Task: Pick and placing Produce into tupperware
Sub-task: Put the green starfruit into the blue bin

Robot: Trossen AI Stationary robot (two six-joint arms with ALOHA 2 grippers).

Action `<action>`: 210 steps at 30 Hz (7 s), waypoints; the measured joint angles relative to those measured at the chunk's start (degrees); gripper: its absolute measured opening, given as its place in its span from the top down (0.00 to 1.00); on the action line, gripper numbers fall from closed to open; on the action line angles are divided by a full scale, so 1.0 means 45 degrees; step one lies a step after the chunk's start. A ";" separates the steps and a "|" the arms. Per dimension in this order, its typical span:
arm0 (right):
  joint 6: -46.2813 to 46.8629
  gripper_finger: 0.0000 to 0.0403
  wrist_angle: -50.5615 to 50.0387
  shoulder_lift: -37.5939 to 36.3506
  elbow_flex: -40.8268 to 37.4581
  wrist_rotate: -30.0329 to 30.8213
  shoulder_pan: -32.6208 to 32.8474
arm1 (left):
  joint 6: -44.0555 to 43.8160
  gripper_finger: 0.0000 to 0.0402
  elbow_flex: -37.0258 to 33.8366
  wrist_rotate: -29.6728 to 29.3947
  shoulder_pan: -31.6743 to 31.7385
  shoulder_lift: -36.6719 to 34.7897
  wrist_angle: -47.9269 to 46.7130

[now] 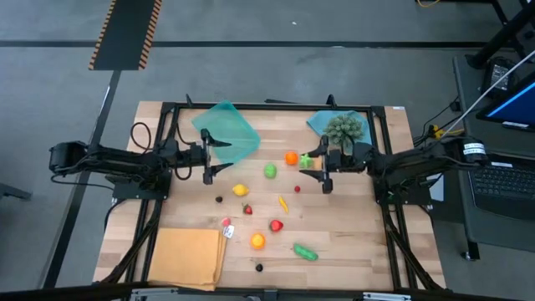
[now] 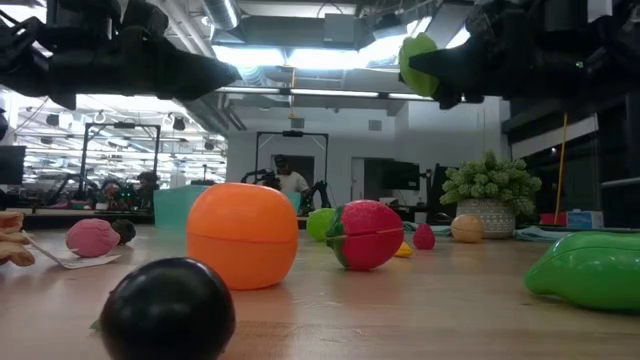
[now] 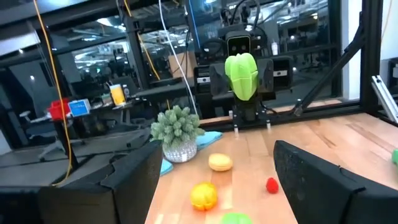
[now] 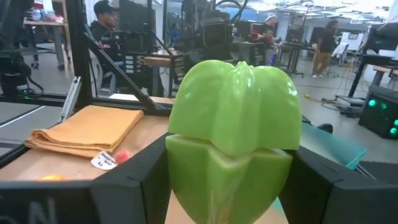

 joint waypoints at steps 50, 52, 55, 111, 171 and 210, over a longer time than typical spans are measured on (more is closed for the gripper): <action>0.0179 0.43 0.0401 0.6748 0.5832 -0.3172 -0.1322 | -0.1500 0.25 0.5074 0.0954 -0.0005 0.6238 -0.0112; 0.0181 0.43 0.0463 0.6748 0.5832 -0.3343 -0.1316 | -0.1528 0.25 0.5087 0.1046 -0.0018 0.6267 -0.0089; 0.0216 0.43 0.0451 0.6748 0.5832 -0.3352 -0.1325 | -0.1575 0.25 0.5095 0.1030 -0.0015 0.6269 -0.0214; 0.0287 0.43 0.0457 0.6748 0.5832 -0.3313 -0.1388 | -0.1622 0.25 0.6263 0.1656 -0.0049 0.7300 -0.0530; 0.0571 0.27 -0.0036 0.6728 0.5836 -0.3263 -0.1587 | -0.1608 0.49 0.6601 0.1688 0.0214 0.7376 -0.0911; 0.1534 0.27 -0.4285 0.6728 0.5832 -0.1467 -0.2219 | -0.1317 0.49 0.6596 -0.1613 0.2698 0.4467 -0.8139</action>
